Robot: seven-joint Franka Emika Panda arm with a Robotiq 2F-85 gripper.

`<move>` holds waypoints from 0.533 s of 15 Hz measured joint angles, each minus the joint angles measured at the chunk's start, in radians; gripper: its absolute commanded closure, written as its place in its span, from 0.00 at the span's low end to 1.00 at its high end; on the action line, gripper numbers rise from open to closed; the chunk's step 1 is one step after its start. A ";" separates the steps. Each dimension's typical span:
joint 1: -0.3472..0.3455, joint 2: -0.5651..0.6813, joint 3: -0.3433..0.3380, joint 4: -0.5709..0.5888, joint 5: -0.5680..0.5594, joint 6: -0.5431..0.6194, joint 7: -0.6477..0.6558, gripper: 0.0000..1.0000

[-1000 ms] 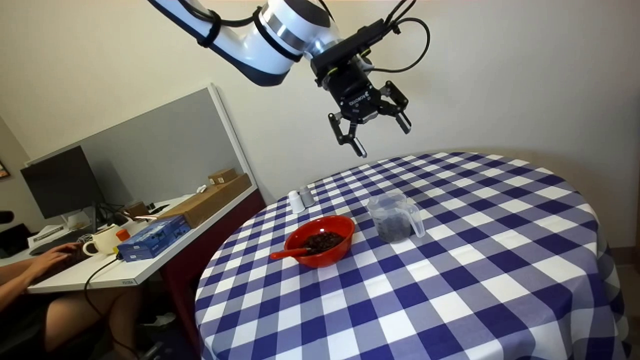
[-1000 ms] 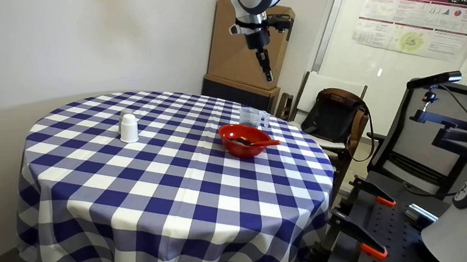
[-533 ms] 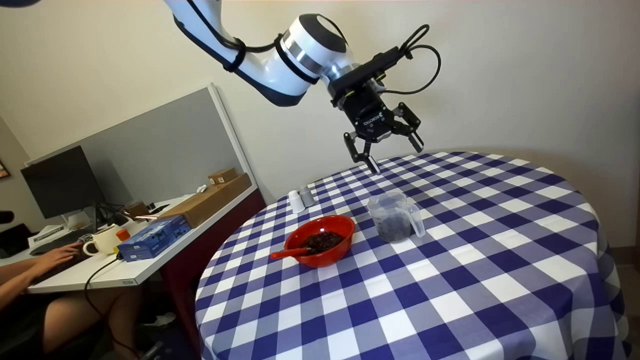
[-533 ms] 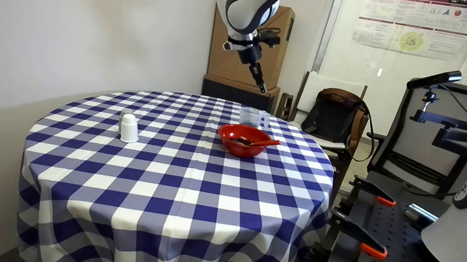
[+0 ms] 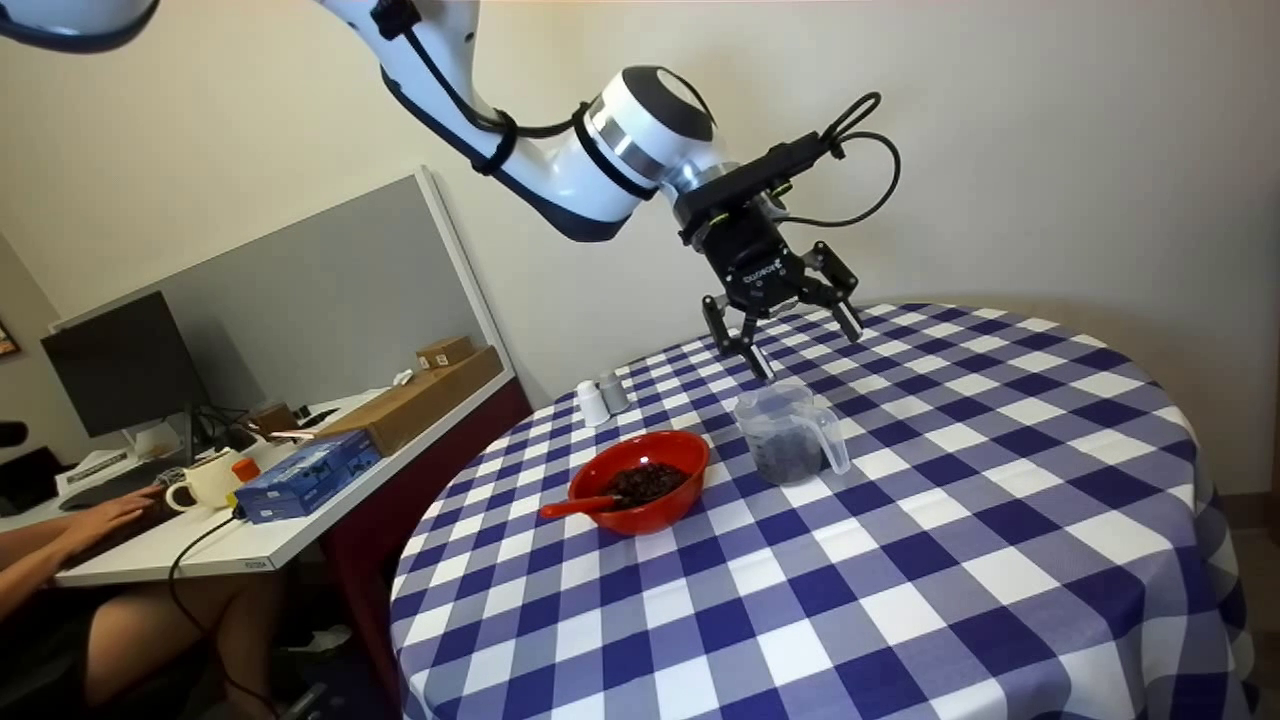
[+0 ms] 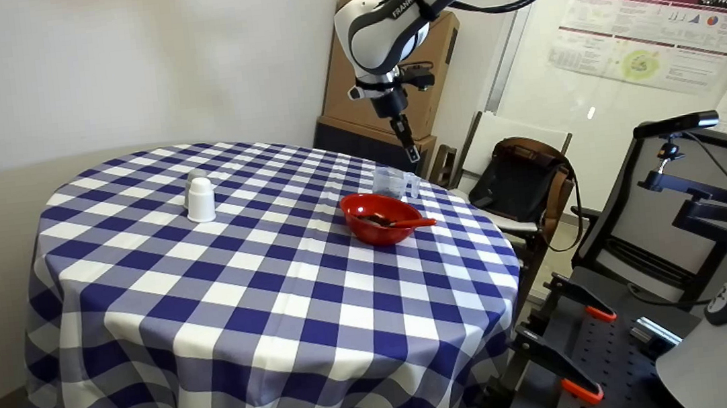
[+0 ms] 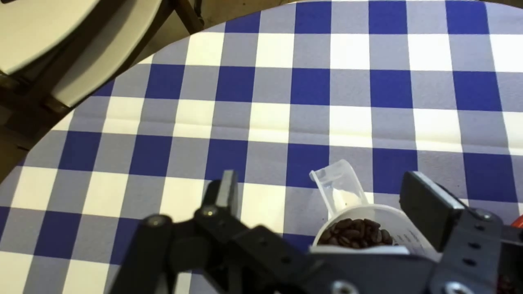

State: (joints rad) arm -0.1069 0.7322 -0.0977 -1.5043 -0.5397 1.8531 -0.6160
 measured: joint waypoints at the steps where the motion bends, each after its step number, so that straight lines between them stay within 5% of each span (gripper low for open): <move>1: 0.001 0.005 0.000 -0.001 0.000 0.000 -0.007 0.00; 8: 0.001 0.034 0.004 -0.003 -0.001 0.011 -0.054 0.00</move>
State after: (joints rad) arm -0.1061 0.7665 -0.0934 -1.5072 -0.5407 1.8643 -0.6701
